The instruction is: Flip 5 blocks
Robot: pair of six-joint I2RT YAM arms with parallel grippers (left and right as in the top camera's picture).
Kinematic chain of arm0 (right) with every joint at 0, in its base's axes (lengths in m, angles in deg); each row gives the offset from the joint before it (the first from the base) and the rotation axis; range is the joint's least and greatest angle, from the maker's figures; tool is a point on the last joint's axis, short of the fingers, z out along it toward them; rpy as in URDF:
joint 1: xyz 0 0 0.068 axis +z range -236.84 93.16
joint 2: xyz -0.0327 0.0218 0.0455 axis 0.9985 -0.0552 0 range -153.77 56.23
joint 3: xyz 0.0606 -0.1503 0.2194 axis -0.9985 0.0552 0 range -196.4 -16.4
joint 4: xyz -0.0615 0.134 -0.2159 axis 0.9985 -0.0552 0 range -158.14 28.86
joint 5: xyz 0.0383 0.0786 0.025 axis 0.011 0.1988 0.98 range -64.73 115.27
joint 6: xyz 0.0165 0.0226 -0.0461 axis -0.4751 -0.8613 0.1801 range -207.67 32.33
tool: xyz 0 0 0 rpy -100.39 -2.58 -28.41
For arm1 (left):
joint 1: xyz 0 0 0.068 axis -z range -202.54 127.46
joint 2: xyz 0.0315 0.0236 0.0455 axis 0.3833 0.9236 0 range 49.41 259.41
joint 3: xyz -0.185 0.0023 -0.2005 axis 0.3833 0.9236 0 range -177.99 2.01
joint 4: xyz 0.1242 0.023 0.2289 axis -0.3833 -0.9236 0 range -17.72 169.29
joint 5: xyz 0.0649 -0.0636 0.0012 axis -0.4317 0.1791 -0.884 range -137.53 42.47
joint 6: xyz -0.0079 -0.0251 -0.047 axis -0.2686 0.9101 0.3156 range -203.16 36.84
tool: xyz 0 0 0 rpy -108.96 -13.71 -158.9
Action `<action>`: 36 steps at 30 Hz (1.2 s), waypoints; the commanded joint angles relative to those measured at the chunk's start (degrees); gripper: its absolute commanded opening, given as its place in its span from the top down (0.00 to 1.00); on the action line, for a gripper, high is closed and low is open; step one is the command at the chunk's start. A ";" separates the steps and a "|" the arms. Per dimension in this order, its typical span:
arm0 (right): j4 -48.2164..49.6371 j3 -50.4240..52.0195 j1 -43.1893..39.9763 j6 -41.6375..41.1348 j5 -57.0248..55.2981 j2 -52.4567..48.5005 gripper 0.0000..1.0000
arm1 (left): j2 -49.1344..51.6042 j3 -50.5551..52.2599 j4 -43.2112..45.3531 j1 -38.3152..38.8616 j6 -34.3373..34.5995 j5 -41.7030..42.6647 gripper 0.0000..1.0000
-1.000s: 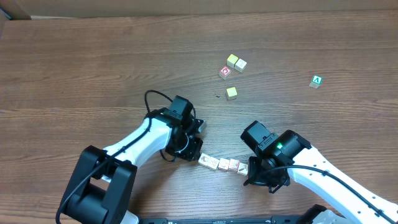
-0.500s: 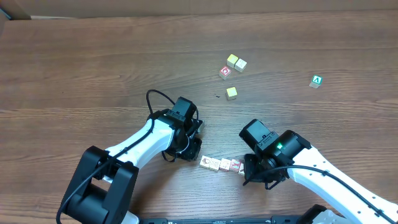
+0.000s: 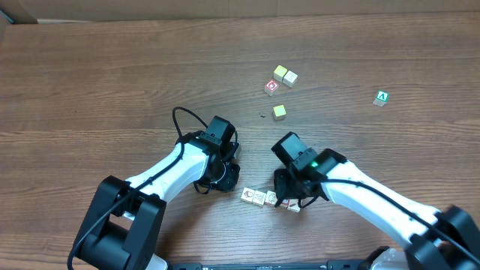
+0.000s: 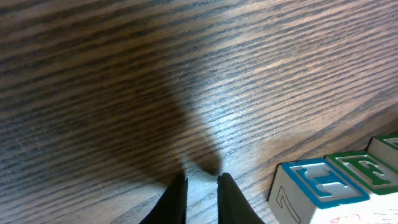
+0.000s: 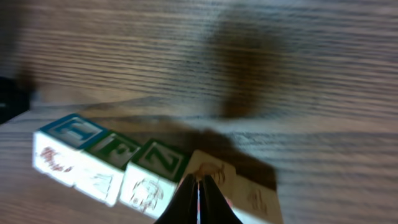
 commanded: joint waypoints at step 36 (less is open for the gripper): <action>5.84 0.20 0.13 5.22 8.26 -5.22 0.94 | 0.72 0.13 -0.11 -0.26 0.74 -0.90 0.89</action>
